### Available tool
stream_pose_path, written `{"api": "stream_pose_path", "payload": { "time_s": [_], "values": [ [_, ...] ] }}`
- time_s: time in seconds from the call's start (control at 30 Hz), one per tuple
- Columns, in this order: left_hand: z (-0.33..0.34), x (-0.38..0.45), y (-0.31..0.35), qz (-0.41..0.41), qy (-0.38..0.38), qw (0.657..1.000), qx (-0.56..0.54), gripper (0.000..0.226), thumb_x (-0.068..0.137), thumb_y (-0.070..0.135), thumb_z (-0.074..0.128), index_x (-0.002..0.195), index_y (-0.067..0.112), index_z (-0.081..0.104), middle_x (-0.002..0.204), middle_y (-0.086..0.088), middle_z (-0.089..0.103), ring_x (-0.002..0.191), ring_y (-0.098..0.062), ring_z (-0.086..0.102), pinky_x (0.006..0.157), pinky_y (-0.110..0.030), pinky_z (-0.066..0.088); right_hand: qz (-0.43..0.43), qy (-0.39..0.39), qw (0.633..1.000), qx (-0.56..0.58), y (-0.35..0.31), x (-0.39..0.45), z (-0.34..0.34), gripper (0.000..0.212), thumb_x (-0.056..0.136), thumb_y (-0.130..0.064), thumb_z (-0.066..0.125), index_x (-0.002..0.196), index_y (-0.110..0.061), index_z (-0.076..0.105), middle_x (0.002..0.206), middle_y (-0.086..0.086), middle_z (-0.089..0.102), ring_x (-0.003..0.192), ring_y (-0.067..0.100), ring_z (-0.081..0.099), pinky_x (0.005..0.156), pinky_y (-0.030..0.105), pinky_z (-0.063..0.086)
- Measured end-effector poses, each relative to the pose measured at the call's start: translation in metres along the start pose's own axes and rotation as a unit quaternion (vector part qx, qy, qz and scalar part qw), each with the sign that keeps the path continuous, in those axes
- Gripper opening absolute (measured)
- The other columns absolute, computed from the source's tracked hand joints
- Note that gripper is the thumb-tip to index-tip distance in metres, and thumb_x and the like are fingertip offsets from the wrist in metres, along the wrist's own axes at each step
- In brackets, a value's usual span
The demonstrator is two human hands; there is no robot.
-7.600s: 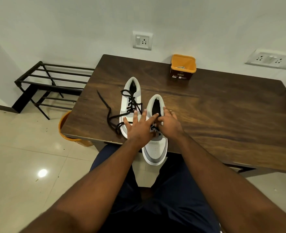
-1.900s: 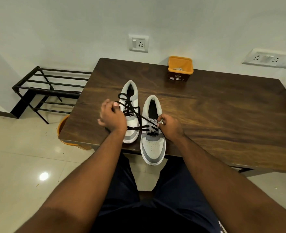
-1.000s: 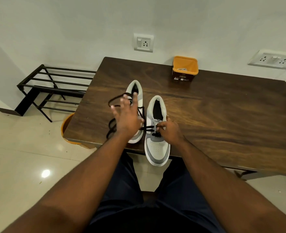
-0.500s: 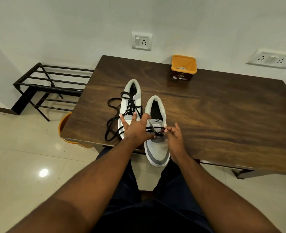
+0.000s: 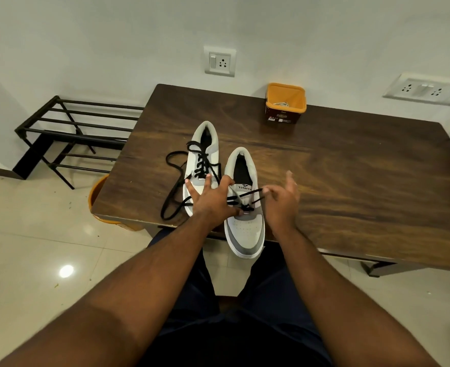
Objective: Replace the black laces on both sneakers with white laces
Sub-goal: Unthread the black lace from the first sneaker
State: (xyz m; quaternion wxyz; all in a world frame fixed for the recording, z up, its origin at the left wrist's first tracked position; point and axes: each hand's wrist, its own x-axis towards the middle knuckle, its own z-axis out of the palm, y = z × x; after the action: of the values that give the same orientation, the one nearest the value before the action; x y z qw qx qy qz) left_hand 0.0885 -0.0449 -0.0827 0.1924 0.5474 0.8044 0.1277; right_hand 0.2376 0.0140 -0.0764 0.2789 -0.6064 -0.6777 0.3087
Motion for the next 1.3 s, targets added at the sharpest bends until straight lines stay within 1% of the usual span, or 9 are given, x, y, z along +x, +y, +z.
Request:
{"api": "stream_pose_path", "payload": {
  "time_s": [0.07,0.23,0.4,0.6,0.7,0.83,1.0,1.13,1.3],
  "values": [
    [0.003,0.0,-0.001,0.0,0.004,1.0,-0.005,0.069,0.072,0.056,0.074,0.123,0.036,0.032,0.144,-0.006,0.049,0.151,-0.025,-0.001,0.102,-0.064,-0.026,0.054,0.036,0.997,0.043,0.006,-0.009,-0.008,0.012,0.093,-0.019,0.058,0.091,-0.025,0.069,0.16,-0.001,0.018,0.144,0.032,0.018,0.115,0.049,0.022],
    [0.004,-0.002,0.002,-0.013,0.005,1.0,-0.012,0.067,0.074,0.053,0.074,0.124,0.035,0.032,0.143,-0.002,0.049,0.151,-0.024,-0.001,0.103,-0.065,-0.024,-0.198,-0.057,0.944,-0.256,-0.008,-0.011,-0.006,0.043,0.091,-0.021,0.059,0.132,-0.031,0.053,0.162,0.006,0.003,0.148,0.036,0.003,0.114,0.056,0.016],
    [0.005,-0.002,0.001,-0.021,0.013,0.999,-0.021,0.062,0.076,0.052,0.072,0.121,0.035,0.032,0.136,0.001,0.055,0.151,-0.024,0.0,0.104,-0.066,-0.021,-0.219,-0.156,0.891,-0.366,-0.029,0.006,0.007,0.016,0.09,-0.034,0.059,0.1,-0.03,0.07,0.162,-0.002,0.004,0.147,0.034,-0.005,0.116,0.059,0.007],
    [0.003,-0.002,-0.002,-0.011,0.005,1.0,-0.018,0.067,0.071,0.057,0.075,0.117,0.038,0.031,0.141,-0.002,0.05,0.151,-0.025,-0.002,0.103,-0.066,-0.024,0.007,0.022,0.999,-0.027,0.002,0.032,-0.024,0.012,0.082,-0.024,0.071,0.093,-0.021,0.076,0.156,-0.006,0.029,0.143,0.024,0.025,0.113,0.047,0.024],
    [0.004,-0.001,-0.002,-0.011,0.004,1.0,-0.009,0.068,0.07,0.059,0.074,0.117,0.038,0.03,0.143,-0.003,0.049,0.151,-0.025,-0.004,0.102,-0.065,-0.025,0.142,0.082,0.981,0.099,0.023,0.037,-0.048,0.016,0.076,-0.021,0.075,0.093,-0.023,0.075,0.153,0.0,0.037,0.138,0.027,0.036,0.114,0.045,0.027],
    [0.004,-0.001,0.0,-0.011,0.004,1.0,-0.012,0.067,0.071,0.056,0.075,0.117,0.036,0.032,0.14,-0.004,0.052,0.151,-0.026,-0.004,0.102,-0.064,-0.025,-0.028,-0.03,0.984,-0.175,0.013,0.02,-0.038,0.051,0.083,-0.031,0.072,0.131,-0.035,0.056,0.16,0.0,0.016,0.144,0.033,0.017,0.111,0.058,0.02],
    [0.004,0.0,0.0,-0.016,0.007,1.0,-0.002,0.065,0.073,0.054,0.075,0.118,0.036,0.031,0.138,-0.002,0.055,0.151,-0.028,-0.002,0.103,-0.067,-0.023,-0.24,-0.133,0.904,-0.327,-0.018,0.014,0.004,0.021,0.09,-0.033,0.059,0.107,-0.04,0.068,0.161,0.001,0.011,0.147,0.035,0.002,0.114,0.059,0.011],
    [0.002,0.0,0.001,-0.018,0.006,1.0,-0.007,0.065,0.074,0.054,0.074,0.12,0.035,0.032,0.133,0.0,0.058,0.151,-0.027,-0.002,0.104,-0.066,-0.022,-0.263,-0.168,0.891,-0.331,-0.019,0.016,0.008,0.017,0.091,-0.03,0.056,0.09,-0.028,0.073,0.161,-0.003,0.013,0.148,0.031,0.003,0.114,0.058,0.014],
    [0.004,0.0,-0.002,-0.013,0.01,1.0,-0.008,0.066,0.071,0.057,0.075,0.117,0.036,0.033,0.135,-0.004,0.056,0.151,-0.025,-0.004,0.103,-0.064,-0.025,-0.049,-0.002,0.998,-0.047,0.005,0.039,-0.024,0.017,0.084,-0.023,0.068,0.1,-0.018,0.072,0.151,-0.003,0.04,0.138,0.024,0.032,0.112,0.054,0.026]
  ]
}}
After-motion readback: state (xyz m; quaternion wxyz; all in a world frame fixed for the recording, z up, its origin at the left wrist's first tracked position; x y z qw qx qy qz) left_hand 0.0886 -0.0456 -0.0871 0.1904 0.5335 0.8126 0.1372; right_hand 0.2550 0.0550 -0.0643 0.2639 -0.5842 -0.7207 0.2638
